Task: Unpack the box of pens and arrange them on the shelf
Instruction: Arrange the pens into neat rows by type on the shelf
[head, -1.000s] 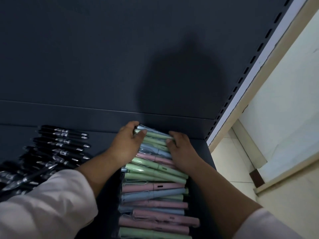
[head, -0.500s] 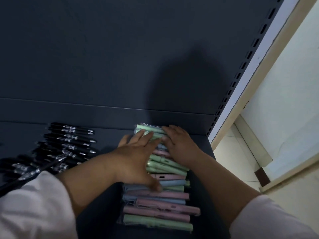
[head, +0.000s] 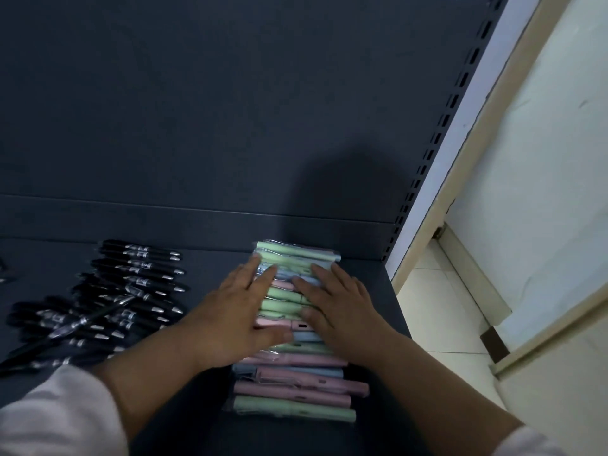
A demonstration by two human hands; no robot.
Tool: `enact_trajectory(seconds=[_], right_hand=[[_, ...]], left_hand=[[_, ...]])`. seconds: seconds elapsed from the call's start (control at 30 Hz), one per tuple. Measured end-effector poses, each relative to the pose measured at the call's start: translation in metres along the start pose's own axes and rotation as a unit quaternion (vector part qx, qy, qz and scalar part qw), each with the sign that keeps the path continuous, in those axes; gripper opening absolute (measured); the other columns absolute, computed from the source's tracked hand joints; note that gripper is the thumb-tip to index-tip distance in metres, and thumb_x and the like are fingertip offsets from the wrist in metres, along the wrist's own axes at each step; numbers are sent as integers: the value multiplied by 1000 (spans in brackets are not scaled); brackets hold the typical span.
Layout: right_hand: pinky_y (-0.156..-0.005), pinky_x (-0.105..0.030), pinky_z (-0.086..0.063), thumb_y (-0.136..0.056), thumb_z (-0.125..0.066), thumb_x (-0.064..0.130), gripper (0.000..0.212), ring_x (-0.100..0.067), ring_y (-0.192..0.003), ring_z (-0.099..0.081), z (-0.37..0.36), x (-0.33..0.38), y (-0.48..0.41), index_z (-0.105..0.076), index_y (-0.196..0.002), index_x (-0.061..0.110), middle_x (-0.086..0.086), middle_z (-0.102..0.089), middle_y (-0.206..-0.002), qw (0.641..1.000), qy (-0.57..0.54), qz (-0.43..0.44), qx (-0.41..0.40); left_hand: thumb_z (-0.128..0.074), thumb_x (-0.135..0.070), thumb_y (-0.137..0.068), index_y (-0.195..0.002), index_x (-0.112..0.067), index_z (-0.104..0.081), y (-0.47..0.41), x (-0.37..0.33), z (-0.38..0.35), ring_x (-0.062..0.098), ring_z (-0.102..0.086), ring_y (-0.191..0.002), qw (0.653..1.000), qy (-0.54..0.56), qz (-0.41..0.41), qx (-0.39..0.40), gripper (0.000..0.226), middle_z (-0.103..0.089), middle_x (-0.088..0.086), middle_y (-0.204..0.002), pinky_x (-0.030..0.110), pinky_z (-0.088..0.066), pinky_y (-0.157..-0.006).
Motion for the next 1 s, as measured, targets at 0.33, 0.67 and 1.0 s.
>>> enact_trajectory(seconds=[0.33,0.67,1.0], right_hand=[[-116,-28,-6,-96,-27,56,63,-20,-146,-13,-2,-8,7,-27,-150,23,-4,-19,-158,937,-283,-117,-170],[-108,-14,-6,-101,-40,31,60,-8,-146,-7,-13,6,18,-12,-153,19,2,-5,-160,910,-373,-150,-105],[-113,-17,-15,-100,-40,34,51,2,-137,-19,-23,13,51,-25,-148,24,9,-20,-154,893,-397,-137,-163]], left_hand=[[-46,-52,-91,-152,-26,-2,-1,-1,-14,3,0,-143,915,358,94,-158,80,5,-5,-160,27,-4,-117],[-55,-31,-93,-150,-31,-18,1,-4,-19,15,-41,-132,853,485,88,-174,68,-35,-4,-150,41,-36,-110],[-52,-38,-93,-151,-30,-12,27,-12,-33,-1,-18,-138,856,478,79,-178,72,-18,-15,-154,22,-16,-112]])
Point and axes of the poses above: each hand's wrist, its own y-axis away from the middle knuckle, its own z-axis out of the back of the hand, x = y × z, the point moved 4 cm from there along -y, towards the middle knuckle
